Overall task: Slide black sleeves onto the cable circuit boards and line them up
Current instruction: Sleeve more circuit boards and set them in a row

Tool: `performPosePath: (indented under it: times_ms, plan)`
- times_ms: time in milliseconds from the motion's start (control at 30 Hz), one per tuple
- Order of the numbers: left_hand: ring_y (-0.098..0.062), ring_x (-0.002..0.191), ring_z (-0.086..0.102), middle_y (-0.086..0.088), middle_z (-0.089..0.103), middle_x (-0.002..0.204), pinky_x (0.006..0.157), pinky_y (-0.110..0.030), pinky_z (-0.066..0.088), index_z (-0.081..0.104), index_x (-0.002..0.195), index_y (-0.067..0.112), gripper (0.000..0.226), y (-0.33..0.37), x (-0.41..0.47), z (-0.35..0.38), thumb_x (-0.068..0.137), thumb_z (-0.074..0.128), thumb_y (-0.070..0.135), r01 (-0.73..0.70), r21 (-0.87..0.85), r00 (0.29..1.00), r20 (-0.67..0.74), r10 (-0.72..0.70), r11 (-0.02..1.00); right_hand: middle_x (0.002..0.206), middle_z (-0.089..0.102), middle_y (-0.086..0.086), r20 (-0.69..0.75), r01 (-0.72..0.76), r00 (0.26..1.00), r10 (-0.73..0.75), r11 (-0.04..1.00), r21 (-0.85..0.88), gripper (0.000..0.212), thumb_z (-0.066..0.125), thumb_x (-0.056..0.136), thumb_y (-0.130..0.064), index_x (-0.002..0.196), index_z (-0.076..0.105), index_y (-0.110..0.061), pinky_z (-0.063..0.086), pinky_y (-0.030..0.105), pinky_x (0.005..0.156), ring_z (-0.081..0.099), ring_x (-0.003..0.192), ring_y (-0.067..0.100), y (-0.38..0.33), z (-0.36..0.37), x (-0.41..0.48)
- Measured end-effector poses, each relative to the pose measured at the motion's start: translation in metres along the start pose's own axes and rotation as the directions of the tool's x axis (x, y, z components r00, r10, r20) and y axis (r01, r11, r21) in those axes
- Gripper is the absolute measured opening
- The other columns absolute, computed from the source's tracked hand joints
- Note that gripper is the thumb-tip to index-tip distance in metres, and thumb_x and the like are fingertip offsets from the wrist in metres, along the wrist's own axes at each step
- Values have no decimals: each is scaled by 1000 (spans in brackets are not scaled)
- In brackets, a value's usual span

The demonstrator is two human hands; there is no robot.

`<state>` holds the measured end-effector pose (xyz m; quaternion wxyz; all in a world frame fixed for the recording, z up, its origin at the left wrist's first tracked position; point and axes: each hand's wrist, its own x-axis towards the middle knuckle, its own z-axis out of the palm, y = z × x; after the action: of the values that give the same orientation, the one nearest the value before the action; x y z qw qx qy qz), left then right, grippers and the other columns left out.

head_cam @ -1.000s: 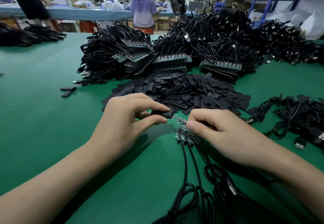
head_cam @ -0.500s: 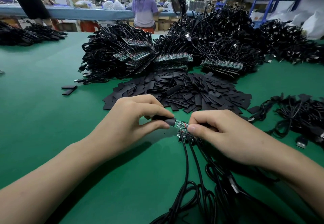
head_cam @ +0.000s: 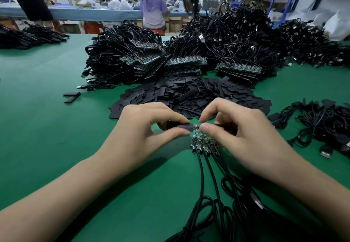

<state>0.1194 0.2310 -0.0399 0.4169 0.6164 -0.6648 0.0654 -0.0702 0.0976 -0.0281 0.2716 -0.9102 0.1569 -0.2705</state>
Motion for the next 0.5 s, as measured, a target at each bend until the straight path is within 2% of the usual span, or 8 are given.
performPosePath:
  times_ms: [67,200,300,433,500]
  plan:
    - [-10,74,67,10,74,84,72,-27,54,82,96,24,19,1,0,0,81,81,35,60,-39,997,-51,-62,997,71,65,-6,-74,63,995,-65,998,-26,6,64,92,-41,91,64,-35,44,26,59,59,64,15,-2,-1,0]
    - [-13,75,71,8,75,82,76,-29,55,82,97,23,18,3,-1,1,81,80,32,110,-123,992,-52,-117,986,72,68,-9,-95,128,986,-136,989,-79,9,66,91,-38,90,69,-30,51,42,63,63,66,15,-3,-1,-1]
    - [-12,78,73,8,76,86,77,-31,57,82,98,21,18,6,-1,3,82,80,31,101,-136,993,-49,-109,986,73,69,-11,-101,154,981,-164,983,-103,7,68,91,-36,90,71,-29,51,40,63,64,68,12,-3,-1,-1]
    - [-8,85,72,12,76,92,78,-26,56,81,99,19,19,8,-1,3,82,80,28,26,-85,999,-34,-29,996,77,69,-16,-87,178,979,-185,980,-88,4,72,92,-29,89,72,-27,51,30,67,67,76,7,-6,1,-1]
    - [-9,84,72,12,76,91,78,-25,56,81,99,20,19,8,-1,4,83,80,28,38,-94,999,-29,-41,995,77,70,-17,-90,176,979,-183,981,-83,3,73,92,-28,89,73,-26,50,27,67,67,77,5,-6,2,-1]
